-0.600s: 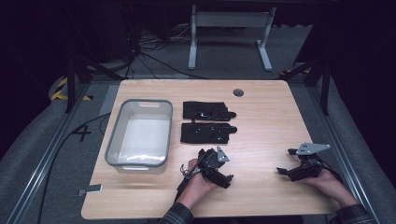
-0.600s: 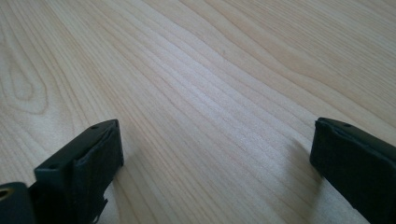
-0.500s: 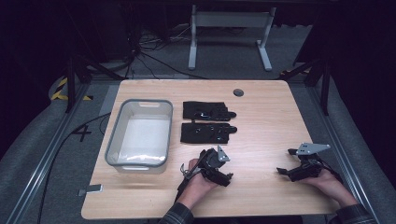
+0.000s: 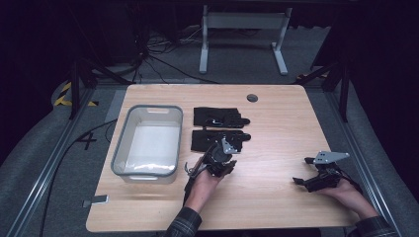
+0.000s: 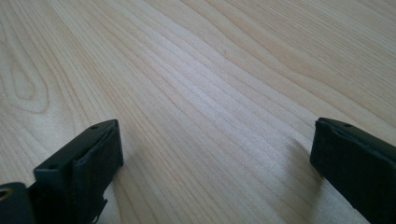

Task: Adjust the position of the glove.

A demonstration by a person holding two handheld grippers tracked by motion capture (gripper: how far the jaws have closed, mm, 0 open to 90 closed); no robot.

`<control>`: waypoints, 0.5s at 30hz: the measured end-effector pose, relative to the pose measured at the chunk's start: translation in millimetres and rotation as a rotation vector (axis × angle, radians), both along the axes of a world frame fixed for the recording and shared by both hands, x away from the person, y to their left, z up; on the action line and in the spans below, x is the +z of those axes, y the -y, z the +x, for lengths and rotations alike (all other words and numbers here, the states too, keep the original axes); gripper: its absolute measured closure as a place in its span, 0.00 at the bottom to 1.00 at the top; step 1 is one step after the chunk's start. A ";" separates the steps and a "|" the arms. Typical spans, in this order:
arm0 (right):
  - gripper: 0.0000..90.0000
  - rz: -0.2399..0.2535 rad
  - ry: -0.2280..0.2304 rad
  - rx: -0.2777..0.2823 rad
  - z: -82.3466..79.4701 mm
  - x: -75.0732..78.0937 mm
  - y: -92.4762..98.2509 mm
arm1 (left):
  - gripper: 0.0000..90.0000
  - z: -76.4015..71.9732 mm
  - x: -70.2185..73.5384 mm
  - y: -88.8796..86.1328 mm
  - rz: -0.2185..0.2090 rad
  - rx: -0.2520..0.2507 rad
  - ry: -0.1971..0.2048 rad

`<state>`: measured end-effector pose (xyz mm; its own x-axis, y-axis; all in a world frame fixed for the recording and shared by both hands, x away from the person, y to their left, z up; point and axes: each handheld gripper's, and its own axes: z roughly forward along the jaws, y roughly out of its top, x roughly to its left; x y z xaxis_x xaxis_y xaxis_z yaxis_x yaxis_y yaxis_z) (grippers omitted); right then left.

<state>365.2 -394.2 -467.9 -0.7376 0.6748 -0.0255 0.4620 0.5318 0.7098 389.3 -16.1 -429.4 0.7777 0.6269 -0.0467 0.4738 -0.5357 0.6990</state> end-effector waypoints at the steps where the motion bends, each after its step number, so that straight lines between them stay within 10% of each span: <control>1: 0.03 0.000 0.000 0.000 0.0 0.0 0.0 | 0.89 2.6 0.6 -0.8 -0.007 0.012 0.000; 15: 0.03 0.000 0.000 0.000 0.0 0.0 0.0 | 1.00 51.2 4.0 -2.5 0.015 0.107 0.010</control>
